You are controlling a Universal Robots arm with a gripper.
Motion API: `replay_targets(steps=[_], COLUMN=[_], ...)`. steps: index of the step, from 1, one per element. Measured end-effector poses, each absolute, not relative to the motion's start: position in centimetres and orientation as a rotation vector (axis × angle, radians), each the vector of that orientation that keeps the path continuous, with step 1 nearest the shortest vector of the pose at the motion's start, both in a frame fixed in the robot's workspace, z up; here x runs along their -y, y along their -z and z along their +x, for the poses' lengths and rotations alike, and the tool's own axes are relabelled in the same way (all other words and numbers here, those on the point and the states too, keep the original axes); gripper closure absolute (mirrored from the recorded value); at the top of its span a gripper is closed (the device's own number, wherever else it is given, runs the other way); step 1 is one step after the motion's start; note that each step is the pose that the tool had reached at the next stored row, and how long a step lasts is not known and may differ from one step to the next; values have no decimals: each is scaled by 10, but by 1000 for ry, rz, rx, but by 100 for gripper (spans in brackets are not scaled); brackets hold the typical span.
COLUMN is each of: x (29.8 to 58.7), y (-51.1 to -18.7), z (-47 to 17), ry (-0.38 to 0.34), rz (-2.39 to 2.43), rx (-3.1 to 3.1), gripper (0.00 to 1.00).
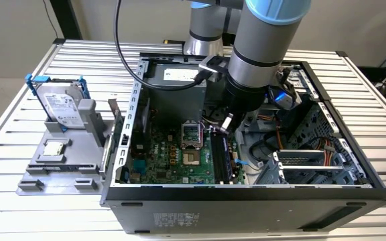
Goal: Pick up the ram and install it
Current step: 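Press down the ram until it locks into place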
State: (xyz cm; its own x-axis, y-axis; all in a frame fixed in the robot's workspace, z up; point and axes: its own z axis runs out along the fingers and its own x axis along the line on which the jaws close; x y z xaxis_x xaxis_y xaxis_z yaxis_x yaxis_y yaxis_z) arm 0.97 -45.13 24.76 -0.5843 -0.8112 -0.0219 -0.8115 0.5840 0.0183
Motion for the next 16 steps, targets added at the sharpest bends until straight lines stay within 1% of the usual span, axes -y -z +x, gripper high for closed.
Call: replay_targets(steps=[16], x=[451], y=[-248], z=[10], ry=[-41], rz=[-1482], rx=[-2758], gripper=[100])
